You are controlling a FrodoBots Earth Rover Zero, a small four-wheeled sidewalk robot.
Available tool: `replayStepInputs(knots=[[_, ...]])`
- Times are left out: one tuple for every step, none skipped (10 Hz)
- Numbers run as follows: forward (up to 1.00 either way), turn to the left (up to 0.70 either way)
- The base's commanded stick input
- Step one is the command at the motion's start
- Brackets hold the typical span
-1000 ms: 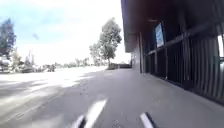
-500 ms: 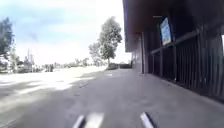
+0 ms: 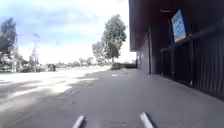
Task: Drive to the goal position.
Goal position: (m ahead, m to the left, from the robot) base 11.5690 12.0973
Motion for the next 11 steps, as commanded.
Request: replayStepInputs(knots=[[1.0, 0.23], [1.0, 0.4], [1.0, 0.4], [1.0, 0.37], [1.0, 0.31], [1.0, 0.25], [1.0, 0.37], [1.0, 0.38], [1.0, 0.29], [1.0, 0.14], [1.0, 0.0]])
